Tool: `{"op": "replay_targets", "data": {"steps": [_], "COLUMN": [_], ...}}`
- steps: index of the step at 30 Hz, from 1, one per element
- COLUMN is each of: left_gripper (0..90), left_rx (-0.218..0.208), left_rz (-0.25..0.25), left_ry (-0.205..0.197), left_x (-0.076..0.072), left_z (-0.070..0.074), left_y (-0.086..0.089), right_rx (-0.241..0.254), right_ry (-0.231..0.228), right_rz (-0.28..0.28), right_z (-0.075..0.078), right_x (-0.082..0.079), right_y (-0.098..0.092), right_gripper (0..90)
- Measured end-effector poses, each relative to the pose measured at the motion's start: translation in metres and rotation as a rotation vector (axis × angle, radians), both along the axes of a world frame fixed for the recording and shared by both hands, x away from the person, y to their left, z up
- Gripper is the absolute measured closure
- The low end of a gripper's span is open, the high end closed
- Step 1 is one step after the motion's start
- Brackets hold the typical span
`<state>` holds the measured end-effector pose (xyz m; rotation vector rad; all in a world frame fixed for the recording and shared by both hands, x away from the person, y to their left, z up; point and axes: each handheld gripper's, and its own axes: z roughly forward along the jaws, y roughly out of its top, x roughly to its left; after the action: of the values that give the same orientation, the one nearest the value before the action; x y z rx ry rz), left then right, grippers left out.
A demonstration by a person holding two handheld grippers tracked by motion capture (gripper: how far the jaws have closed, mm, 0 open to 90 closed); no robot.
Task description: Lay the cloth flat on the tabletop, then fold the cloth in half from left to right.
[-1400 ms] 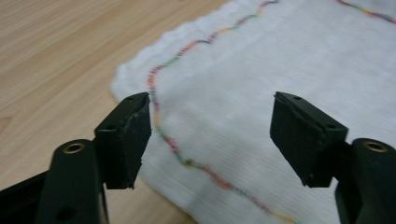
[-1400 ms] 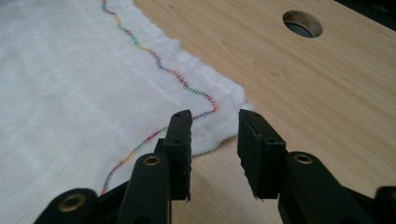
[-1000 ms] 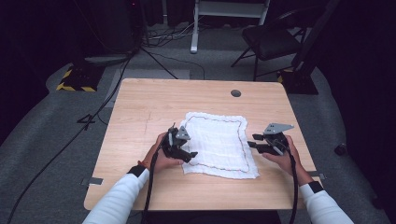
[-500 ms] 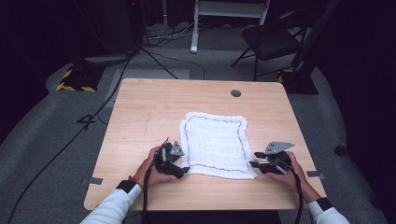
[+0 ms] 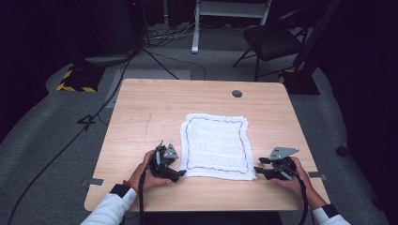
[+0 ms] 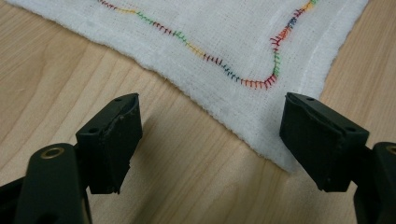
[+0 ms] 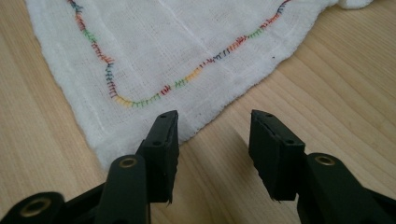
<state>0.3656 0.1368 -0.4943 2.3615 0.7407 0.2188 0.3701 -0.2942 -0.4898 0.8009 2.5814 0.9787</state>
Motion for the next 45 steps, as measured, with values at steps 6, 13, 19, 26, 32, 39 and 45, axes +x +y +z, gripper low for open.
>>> {"op": "replay_targets", "data": {"steps": [6, 13, 19, 26, 32, 39, 45], "left_gripper": [20.9, 20.9, 21.1, 21.1, 21.9, 23.5, 27.8], "left_rx": [-0.017, -0.099, -0.071, -0.05, -0.055, -0.056, -0.045], "left_rz": [0.009, 0.038, 0.043, 0.056, 0.081, 0.125, 0.224], "left_ry": [0.006, -0.026, -0.042, -0.074, -0.108, -0.102, -0.097], "left_x": [0.002, 0.012, 0.027, 0.041, 0.056, 0.09, 0.135], "left_z": [0.001, 0.014, 0.016, 0.018, 0.022, 0.028, 0.028], "left_y": [0.001, 0.009, 0.007, 0.004, 0.002, -0.005, -0.014], "right_rx": [0.029, 0.065, 0.083, 0.097, 0.086, 0.093, 0.073], "right_ry": [-0.003, -0.061, -0.095, -0.114, -0.127, -0.116, -0.099], "right_rz": [0.002, -0.044, -0.098, -0.146, -0.182, -0.216, -0.254], "right_z": [0.003, 0.018, 0.027, 0.036, 0.04, 0.039, 0.034], "right_x": [0.002, 0.01, 0.028, 0.058, 0.083, 0.114, 0.14], "right_y": [-0.001, -0.008, -0.012, -0.008, 0.002, 0.015, 0.029], "right_gripper": [51.1, 47.6, 47.5, 47.5, 47.0, 46.8, 46.8]}}
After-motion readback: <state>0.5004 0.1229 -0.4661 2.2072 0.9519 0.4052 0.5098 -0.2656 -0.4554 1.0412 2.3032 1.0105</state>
